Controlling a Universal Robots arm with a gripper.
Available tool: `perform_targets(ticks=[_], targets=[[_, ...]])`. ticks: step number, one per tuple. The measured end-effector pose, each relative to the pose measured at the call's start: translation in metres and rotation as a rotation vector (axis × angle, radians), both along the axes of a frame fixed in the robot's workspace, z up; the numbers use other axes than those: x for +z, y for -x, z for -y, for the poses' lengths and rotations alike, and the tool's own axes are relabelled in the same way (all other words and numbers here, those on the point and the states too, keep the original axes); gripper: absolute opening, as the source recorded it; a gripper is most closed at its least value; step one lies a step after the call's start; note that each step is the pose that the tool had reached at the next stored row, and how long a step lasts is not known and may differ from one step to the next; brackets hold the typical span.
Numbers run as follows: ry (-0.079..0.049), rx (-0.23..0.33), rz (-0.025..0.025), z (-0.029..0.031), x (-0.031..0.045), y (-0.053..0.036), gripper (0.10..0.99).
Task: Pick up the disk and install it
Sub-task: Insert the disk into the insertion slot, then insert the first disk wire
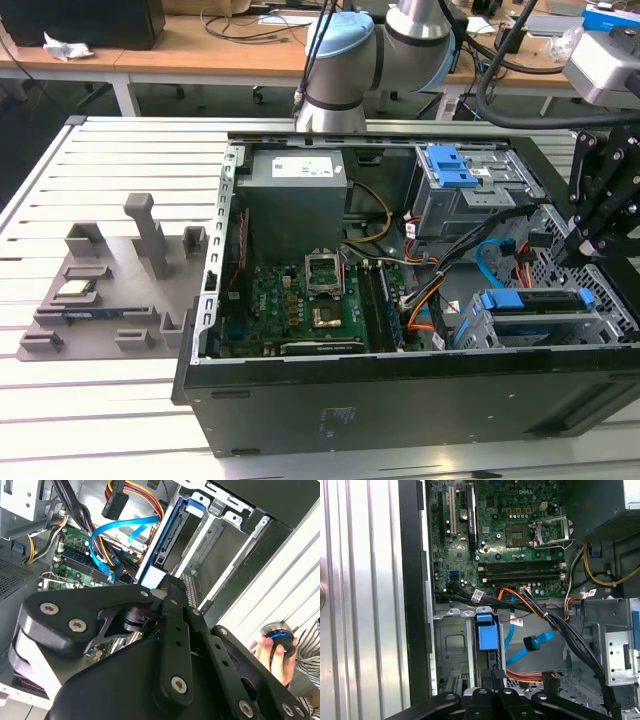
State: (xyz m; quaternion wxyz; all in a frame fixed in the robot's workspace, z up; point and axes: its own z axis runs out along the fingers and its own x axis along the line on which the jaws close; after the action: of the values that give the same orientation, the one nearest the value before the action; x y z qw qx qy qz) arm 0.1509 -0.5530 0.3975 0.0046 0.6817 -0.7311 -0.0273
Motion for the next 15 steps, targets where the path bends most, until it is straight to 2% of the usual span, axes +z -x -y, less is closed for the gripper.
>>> perform_targets(ticks=[9,11,12,14,15], targets=[[0.000,0.000,0.0000,0.0000,-0.0001,0.0000,0.106],[-0.001,0.000,0.0000,-0.0022,-0.0004,-0.0009,0.106],[0.000,0.001,0.0000,-0.0085,-0.0001,-0.0040,0.106],[0.000,0.001,0.0000,-0.0158,-0.0004,-0.0071,0.106],[0.000,0.001,0.0000,-0.0227,-0.0004,-0.0094,0.106]])
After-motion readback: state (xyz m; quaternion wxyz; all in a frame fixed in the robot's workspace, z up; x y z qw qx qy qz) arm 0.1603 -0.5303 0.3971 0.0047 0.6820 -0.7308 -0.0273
